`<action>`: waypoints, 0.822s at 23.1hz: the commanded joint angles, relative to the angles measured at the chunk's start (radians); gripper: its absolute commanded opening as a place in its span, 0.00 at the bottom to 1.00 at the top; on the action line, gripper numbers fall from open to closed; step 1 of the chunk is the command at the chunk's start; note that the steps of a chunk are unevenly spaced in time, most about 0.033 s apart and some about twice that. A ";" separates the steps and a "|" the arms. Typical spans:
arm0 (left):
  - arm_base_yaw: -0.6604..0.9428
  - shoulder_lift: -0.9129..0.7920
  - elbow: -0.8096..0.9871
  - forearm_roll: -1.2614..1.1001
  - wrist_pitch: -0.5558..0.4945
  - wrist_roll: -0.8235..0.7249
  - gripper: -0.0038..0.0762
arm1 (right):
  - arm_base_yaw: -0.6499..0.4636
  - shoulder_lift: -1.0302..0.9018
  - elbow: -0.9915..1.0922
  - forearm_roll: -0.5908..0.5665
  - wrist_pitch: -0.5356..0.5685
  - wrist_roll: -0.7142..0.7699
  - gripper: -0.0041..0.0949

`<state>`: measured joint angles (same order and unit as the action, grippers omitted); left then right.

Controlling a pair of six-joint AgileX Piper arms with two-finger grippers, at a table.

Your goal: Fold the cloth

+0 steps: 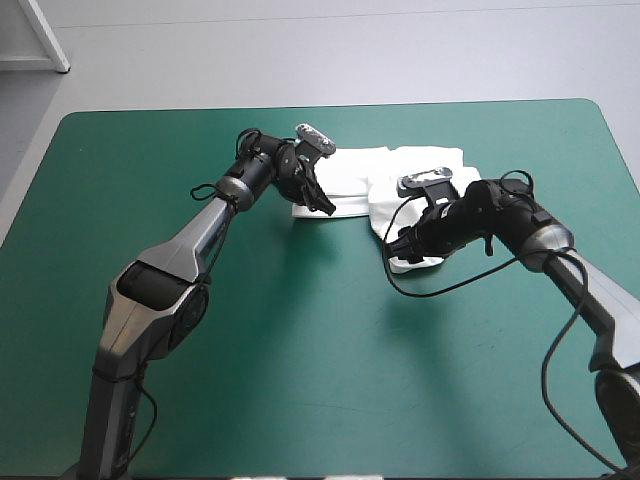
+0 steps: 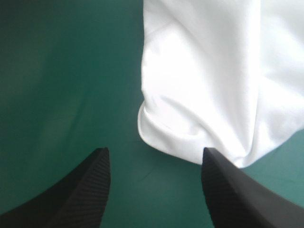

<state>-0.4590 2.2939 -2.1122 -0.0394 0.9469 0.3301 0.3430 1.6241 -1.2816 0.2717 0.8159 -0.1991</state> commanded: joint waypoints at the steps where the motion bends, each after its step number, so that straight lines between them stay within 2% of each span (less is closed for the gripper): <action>1: 0.001 -0.095 -0.043 -0.010 -0.019 -0.010 0.07 | 0.002 0.010 -0.022 0.016 -0.061 -0.027 0.58; 7: 0.001 -0.097 -0.043 -0.014 -0.009 -0.015 0.07 | 0.064 0.066 -0.022 -0.002 -0.080 -0.044 0.58; 9: 0.001 -0.100 -0.043 -0.014 -0.001 -0.015 0.07 | 0.114 0.092 -0.022 -0.044 -0.112 -0.038 0.58; 11: 0.001 -0.104 -0.044 -0.014 0.021 -0.015 0.07 | 0.148 0.121 -0.022 -0.118 -0.127 0.039 0.55; 13: 0.001 -0.105 -0.044 -0.014 0.048 -0.015 0.07 | 0.153 0.145 -0.022 -0.200 -0.123 0.114 0.43; 14: 0.001 -0.105 -0.045 -0.014 0.064 -0.015 0.07 | 0.153 0.152 -0.022 -0.222 -0.115 0.124 0.31; 15: 0.001 -0.105 -0.045 -0.014 0.069 -0.015 0.07 | 0.153 0.153 -0.022 -0.225 -0.115 0.124 0.24; 16: 0.001 -0.105 -0.049 -0.014 0.075 -0.015 0.07 | 0.153 0.153 -0.022 -0.225 -0.119 0.119 0.13; 18: 0.001 -0.105 -0.055 -0.014 0.081 -0.015 0.07 | 0.153 0.151 -0.022 -0.228 -0.130 0.116 0.02; 19: 0.001 -0.107 -0.062 -0.009 0.086 -0.015 0.07 | 0.153 0.148 -0.022 -0.228 -0.133 0.116 0.03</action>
<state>-0.4590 2.2764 -2.1307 -0.0455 1.0408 0.3264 0.4946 1.8073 -1.2838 0.0465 0.7089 -0.0822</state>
